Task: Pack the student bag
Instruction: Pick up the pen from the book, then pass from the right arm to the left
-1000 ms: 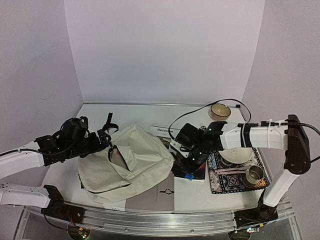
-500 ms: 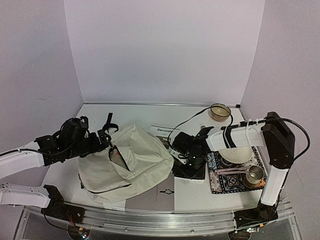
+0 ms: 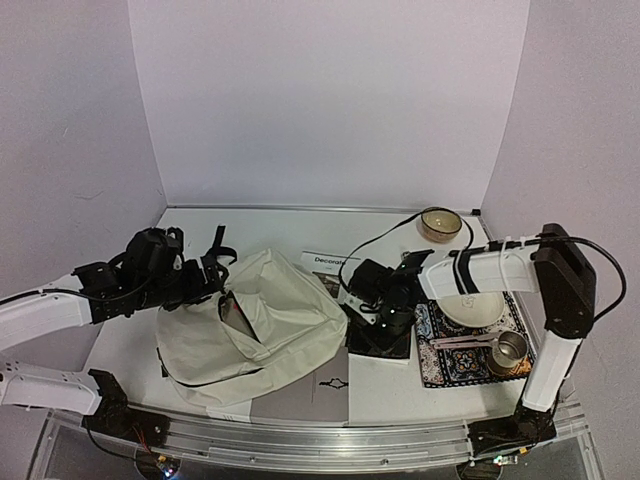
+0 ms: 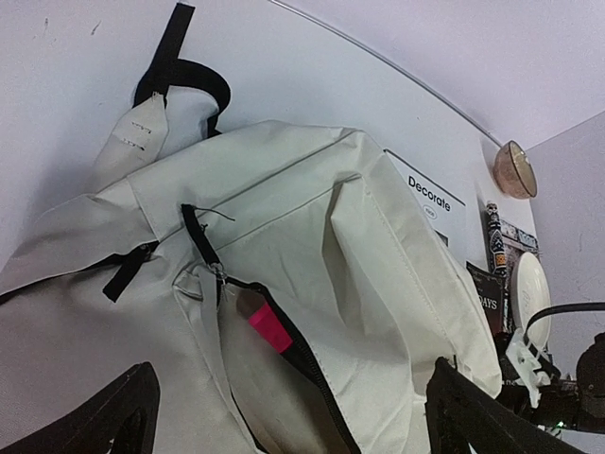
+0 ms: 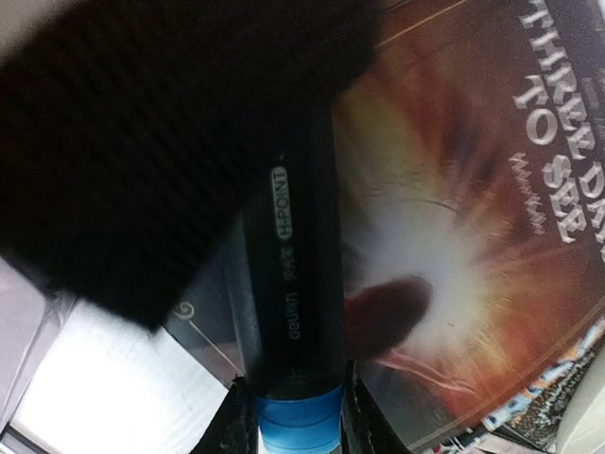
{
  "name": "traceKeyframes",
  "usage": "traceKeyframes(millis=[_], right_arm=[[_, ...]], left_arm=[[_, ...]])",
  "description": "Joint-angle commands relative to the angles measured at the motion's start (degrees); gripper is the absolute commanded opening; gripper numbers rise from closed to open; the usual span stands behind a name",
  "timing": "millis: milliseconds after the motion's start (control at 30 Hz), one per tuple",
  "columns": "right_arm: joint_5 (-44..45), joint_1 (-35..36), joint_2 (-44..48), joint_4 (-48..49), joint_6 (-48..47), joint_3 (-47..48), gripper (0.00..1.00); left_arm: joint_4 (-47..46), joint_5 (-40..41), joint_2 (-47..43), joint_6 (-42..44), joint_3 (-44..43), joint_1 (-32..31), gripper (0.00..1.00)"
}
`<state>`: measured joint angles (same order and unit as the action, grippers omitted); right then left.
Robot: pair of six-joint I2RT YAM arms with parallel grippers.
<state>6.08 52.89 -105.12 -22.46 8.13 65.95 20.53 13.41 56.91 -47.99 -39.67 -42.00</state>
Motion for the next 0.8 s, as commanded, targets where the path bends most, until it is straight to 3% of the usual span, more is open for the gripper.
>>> traceKeyframes(millis=[0, 367, 767], right_arm=[[3.56, -0.37, 7.74, -3.34, 2.48, 0.62, 0.00], [0.81, 1.91, 12.48, 1.92, 8.75, 6.07, 0.00], [-0.18, 7.53, 10.66, 14.46, 16.09, 8.50, 0.00]], left_arm=[[-2.78, -3.83, 1.08, -0.03, -3.39, 0.07, 0.99], [-13.94, -15.12, 5.91, -1.31, -3.79, -0.60, 0.97], [-26.91, -16.25, 13.25, -3.85, -5.95, -7.60, 0.92]])
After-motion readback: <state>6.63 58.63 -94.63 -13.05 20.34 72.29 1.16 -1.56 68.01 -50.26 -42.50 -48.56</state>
